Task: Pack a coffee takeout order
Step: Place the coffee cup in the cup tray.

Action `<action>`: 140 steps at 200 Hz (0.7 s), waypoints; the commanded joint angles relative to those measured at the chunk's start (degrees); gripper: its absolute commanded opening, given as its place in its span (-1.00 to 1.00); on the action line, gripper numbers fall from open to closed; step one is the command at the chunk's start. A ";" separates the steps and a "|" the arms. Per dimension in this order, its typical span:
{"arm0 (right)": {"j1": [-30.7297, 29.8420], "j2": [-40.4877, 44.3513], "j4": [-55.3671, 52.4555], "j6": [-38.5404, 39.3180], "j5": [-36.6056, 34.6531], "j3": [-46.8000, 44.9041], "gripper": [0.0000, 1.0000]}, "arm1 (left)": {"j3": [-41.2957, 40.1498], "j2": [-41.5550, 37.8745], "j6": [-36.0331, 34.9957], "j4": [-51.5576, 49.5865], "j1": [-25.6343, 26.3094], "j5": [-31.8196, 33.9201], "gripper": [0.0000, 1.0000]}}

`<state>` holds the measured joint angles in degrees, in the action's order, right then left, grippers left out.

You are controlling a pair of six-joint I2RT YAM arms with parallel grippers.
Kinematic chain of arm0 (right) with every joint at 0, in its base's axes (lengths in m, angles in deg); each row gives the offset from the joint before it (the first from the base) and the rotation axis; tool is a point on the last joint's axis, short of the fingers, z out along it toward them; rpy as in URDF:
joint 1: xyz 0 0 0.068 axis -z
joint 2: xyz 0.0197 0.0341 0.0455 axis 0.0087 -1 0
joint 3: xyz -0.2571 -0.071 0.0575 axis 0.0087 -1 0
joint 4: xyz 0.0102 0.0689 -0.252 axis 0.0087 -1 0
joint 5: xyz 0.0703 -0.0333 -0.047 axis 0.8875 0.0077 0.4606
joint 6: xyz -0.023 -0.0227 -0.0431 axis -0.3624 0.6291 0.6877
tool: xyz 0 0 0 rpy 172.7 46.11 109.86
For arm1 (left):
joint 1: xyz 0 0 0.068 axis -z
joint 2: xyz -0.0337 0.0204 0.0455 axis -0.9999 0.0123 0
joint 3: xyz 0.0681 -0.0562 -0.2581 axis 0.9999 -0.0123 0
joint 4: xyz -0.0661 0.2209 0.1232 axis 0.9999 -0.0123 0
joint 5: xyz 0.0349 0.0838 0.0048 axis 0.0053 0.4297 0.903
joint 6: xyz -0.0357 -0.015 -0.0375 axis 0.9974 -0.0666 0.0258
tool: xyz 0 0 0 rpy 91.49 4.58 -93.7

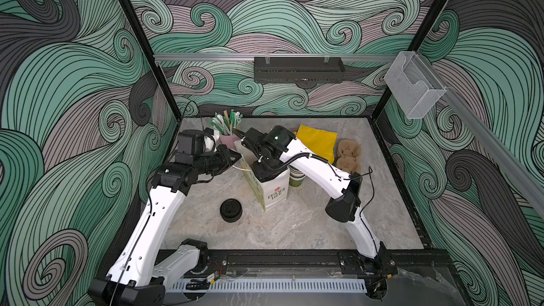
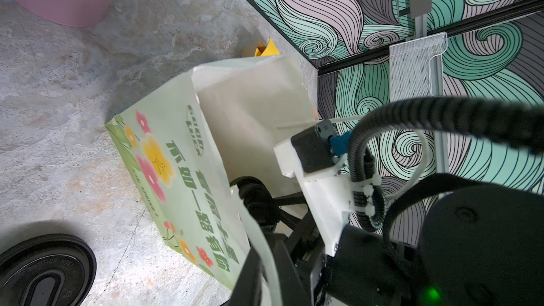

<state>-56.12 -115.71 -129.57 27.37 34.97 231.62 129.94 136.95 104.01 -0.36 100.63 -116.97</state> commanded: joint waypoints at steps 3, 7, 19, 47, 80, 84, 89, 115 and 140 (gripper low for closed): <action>0.20 -1.48 -0.46 -0.26 0.45 -0.73 0.15 | 2.29 0.55 -1.51 -0.98 0.27 0.09 -0.72; 0.24 -1.52 -0.42 -0.28 0.53 -0.77 0.15 | 2.34 0.60 -1.55 -0.98 0.27 0.05 -0.72; 0.22 -1.70 -0.44 -0.25 0.46 -0.92 0.15 | 2.47 0.71 -1.72 -0.98 0.19 0.00 -0.72; 0.27 -2.14 -0.39 -0.08 0.44 -1.30 0.15 | 2.70 0.95 -1.95 -0.98 0.18 -0.21 -0.72; 0.23 -2.14 -0.40 -0.10 0.38 -2.34 0.15 | 2.94 1.10 -2.39 -0.90 0.16 -0.61 -0.75; 0.30 -2.14 -0.36 -0.06 0.38 -2.49 0.15 | 2.92 1.07 -2.39 -0.94 0.11 -0.61 -0.76; 0.31 -2.18 -0.32 -0.06 0.43 -2.65 0.16 | 3.01 1.15 -2.40 -0.90 0.14 -0.57 -0.76; 0.34 -2.40 -0.01 -0.08 0.52 -3.14 0.15 | 3.13 1.29 -2.52 -0.81 0.12 -0.68 -0.76; 0.28 -2.50 0.24 -0.03 0.44 -3.74 0.15 | 3.18 1.42 -2.65 -0.81 0.12 -0.78 -0.76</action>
<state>-56.10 -117.74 -128.70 27.37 35.25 228.65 130.95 137.85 102.79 -0.56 100.63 -117.03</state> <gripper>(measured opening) 0.655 0.122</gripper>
